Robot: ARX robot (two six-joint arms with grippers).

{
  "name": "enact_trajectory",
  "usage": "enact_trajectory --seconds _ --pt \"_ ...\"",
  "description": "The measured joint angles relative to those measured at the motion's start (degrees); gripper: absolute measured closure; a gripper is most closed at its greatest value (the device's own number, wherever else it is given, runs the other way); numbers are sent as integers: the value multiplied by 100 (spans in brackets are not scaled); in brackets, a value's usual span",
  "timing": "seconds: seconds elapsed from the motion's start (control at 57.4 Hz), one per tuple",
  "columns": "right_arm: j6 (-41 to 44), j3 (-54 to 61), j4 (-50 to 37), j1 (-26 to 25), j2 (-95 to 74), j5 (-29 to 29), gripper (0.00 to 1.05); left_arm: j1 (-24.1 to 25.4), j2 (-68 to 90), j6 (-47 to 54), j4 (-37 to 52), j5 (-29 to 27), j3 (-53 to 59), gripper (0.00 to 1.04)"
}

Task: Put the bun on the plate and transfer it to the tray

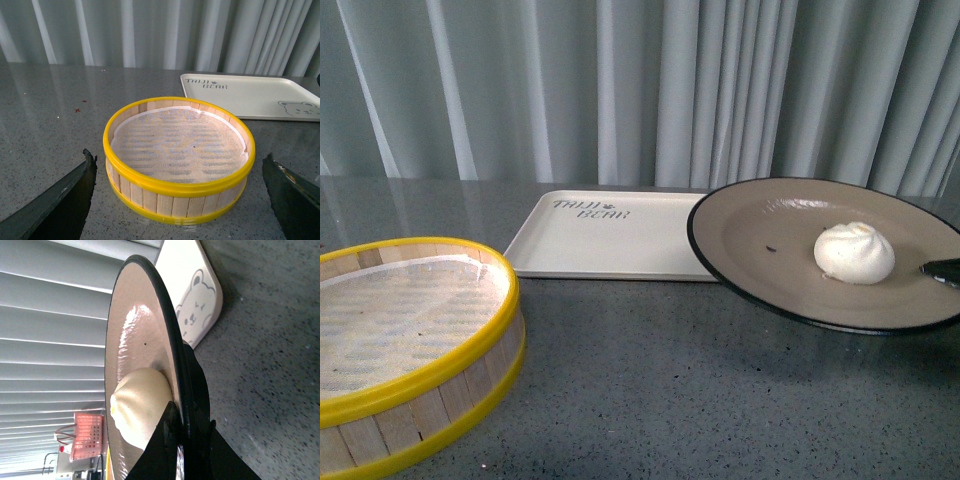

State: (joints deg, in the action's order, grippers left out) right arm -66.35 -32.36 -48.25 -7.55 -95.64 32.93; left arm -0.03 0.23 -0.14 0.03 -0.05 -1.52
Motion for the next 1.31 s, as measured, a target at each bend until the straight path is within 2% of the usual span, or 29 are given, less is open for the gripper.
enact_trajectory --seconds 0.436,1.063,1.307 --pt "-243 -1888 501 -140 -1110 -35 102 0 0 0 0 0 0 7" --pt "-223 -5025 2011 479 -3213 -297 102 0 0 0 0 0 0 7" --pt "-131 -5775 2422 686 -3600 -302 102 0 -2 0 0 0 0 7"
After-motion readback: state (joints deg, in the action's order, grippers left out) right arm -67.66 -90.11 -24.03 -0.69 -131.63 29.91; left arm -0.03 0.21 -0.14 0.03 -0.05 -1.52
